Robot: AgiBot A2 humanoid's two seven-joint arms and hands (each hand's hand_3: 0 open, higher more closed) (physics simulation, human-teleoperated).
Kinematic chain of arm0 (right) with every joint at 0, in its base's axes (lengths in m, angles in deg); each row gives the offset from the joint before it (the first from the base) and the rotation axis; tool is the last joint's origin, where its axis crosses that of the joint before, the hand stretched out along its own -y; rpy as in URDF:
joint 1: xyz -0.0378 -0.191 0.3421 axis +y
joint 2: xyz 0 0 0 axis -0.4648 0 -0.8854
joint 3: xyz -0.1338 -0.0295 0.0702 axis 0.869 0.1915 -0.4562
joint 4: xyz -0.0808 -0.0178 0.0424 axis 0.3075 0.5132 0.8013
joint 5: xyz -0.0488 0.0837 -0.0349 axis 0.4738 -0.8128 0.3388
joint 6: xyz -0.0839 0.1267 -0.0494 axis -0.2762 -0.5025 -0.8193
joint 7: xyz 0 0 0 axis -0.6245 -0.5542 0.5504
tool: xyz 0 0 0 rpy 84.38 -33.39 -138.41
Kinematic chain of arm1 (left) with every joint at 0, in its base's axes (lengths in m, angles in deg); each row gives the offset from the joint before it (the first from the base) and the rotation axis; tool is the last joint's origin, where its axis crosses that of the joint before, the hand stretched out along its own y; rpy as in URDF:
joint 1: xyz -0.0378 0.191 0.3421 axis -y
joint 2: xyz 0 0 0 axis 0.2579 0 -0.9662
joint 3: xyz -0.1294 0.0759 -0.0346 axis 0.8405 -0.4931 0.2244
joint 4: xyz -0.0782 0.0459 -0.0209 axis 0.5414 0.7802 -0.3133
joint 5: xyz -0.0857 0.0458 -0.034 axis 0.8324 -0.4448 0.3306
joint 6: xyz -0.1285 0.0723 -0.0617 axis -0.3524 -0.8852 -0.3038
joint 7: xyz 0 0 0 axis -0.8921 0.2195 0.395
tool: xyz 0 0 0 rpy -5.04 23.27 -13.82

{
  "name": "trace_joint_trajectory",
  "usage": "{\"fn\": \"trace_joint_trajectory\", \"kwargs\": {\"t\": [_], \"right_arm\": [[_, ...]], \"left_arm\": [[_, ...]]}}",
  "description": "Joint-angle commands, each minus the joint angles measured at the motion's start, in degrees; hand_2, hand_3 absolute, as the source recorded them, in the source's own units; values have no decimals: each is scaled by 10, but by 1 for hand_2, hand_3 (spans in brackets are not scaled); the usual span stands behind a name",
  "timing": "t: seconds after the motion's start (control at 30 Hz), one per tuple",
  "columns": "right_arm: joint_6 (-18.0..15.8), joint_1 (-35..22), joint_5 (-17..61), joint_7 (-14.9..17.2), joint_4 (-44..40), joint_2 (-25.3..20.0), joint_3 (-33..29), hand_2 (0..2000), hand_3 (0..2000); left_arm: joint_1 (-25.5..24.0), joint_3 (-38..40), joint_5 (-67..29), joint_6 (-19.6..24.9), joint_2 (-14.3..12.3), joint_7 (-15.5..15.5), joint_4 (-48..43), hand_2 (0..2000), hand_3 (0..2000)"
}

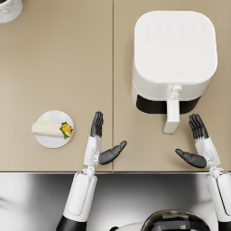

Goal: Pick up the chicken rolls and place it into the air fryer

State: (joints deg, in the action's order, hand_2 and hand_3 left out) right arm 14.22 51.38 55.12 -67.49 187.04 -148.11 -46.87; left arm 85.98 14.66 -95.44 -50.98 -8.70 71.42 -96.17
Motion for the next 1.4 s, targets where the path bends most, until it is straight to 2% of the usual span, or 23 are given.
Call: {"fn": "trace_joint_trajectory", "kwargs": {"t": [0.03, 0.87, 0.9, 0.93, 1.0, 1.17, 1.3, 1.4], "right_arm": [[0, 0, 0, 0, 0, 0, 0, 0, 0], [0, 0, 0, 0, 0, 0, 0, 0, 0], [0, 0, 0, 0, 0, 0, 0, 0, 0], [0, -1, 0, 0, -9, -1, 17, 0, 0], [28, -6, 0, -28, -4, -7, 8, 0, 0], [52, -13, 0, -52, -17, -20, 8, 0, 0], [56, -26, 102, -56, -31, -34, 6, 0, 0], [57, -28, 143, -57, -39, -40, 6, 0, 0]], "left_arm": [[0, 0, 0, 0, 0, 0, 0, 0, 0], [0, 0, 0, 0, 0, 0, 0, 0, 0], [1, -17, 0, 0, -1, 0, 9, 0, 0], [2, -11, 0, 16, -3, -16, 11, 0, 0], [1, 11, 0, 36, -6, -36, -10, 0, 0], [1, 70, 0, 54, -14, -54, -18, 0, 0], [-10, 106, -101, 57, -17, -57, -31, 0, 0], [-19, 139, -178, 57, -20, -57, -37, 0, 0]]}}
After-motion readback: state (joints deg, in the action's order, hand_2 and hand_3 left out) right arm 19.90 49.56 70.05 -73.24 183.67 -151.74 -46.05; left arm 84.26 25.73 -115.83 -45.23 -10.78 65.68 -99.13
